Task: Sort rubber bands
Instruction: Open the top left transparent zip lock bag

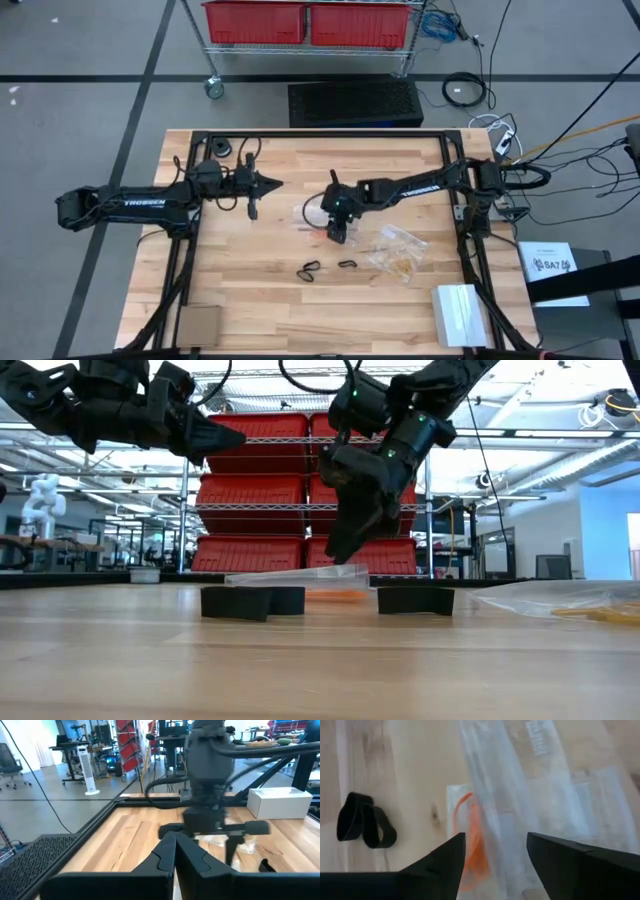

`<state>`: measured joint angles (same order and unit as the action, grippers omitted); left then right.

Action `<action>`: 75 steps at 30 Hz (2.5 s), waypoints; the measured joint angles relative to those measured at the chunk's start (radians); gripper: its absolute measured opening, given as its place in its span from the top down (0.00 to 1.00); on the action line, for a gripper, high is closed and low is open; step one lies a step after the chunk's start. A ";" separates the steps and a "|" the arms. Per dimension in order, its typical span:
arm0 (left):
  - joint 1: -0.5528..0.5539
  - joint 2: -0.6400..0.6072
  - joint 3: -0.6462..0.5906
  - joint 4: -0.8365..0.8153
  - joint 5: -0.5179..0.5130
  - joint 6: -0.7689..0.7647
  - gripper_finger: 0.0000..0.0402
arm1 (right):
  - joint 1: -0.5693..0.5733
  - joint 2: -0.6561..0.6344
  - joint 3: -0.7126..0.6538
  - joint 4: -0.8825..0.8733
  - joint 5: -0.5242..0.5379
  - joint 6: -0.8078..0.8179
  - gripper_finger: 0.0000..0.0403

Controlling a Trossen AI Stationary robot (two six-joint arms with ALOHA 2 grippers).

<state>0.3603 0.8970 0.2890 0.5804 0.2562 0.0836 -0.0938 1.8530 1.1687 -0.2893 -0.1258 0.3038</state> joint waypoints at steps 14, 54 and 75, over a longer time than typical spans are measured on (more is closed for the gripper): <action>0.000 0.000 0.000 -0.002 0.000 0.001 0.97 | -0.040 0.126 0.003 0.087 -0.001 -0.011 0.62; -0.003 0.001 0.000 0.016 0.215 -0.201 0.64 | 0.190 -0.373 0.000 -0.004 0.552 -0.272 1.00; -0.003 0.192 0.096 0.043 0.174 -0.280 0.51 | 0.190 -0.370 0.000 0.024 0.541 -0.300 1.00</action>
<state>0.3576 1.0892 0.3851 0.6238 0.4297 -0.1967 0.0959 1.4826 1.1690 -0.2656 0.4148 0.0035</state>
